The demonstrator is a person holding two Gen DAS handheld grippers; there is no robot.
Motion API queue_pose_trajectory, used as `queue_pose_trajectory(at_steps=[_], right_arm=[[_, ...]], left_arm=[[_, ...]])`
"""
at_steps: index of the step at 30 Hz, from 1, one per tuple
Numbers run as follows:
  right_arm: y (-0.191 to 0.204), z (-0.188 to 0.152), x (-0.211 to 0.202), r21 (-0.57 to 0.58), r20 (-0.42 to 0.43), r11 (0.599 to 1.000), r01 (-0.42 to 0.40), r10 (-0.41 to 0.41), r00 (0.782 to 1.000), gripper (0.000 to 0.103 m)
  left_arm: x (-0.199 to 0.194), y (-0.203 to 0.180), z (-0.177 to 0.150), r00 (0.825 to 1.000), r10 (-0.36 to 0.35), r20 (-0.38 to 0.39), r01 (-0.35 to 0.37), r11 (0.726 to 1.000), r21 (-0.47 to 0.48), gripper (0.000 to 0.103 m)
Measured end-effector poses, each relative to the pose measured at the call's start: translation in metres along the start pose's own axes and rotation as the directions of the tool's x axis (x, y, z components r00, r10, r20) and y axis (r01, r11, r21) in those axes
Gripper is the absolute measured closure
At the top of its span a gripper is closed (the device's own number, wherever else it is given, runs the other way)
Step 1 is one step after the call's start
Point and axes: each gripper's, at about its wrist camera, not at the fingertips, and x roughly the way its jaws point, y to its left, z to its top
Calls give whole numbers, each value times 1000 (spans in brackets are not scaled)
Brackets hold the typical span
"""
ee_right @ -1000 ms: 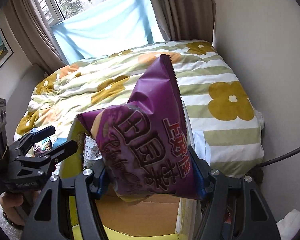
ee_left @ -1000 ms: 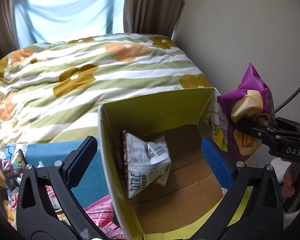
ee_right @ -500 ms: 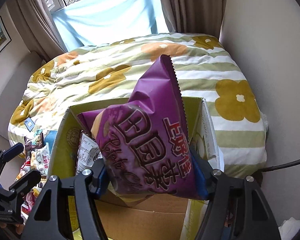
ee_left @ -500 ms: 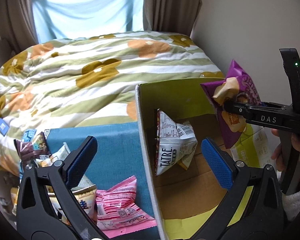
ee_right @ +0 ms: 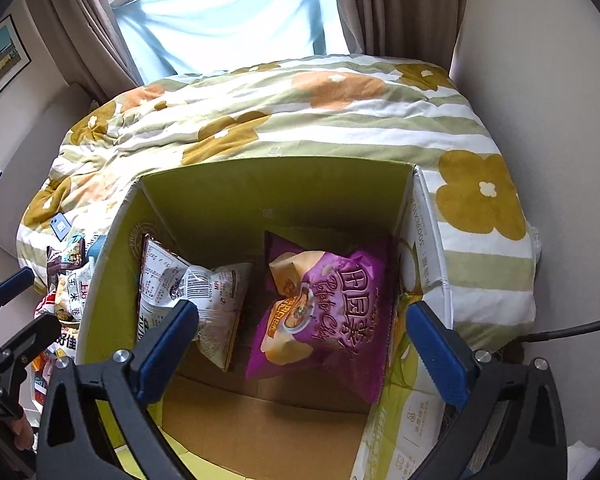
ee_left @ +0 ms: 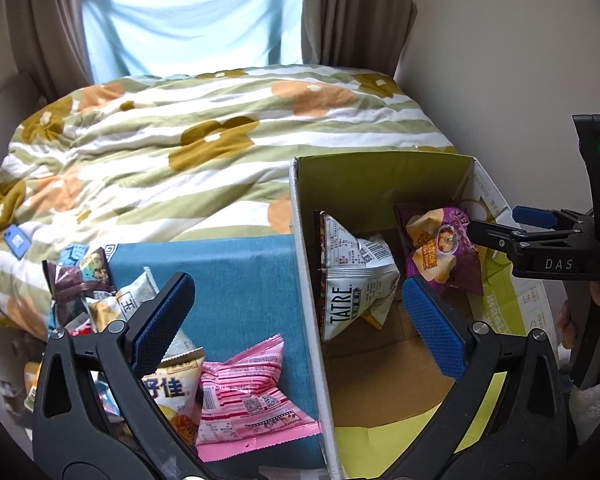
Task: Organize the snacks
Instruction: 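Withdraw both tools from the box back toward the snack pile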
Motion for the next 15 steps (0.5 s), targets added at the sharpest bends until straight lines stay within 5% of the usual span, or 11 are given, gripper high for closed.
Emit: queue_pose_trajectory(at_steps=[15], right_arm=[[39,-11,-97,-94,161,993,76,-60,985,0]], left_arm=[[-115,28,-6,987,33,156,-34,999,3,1]])
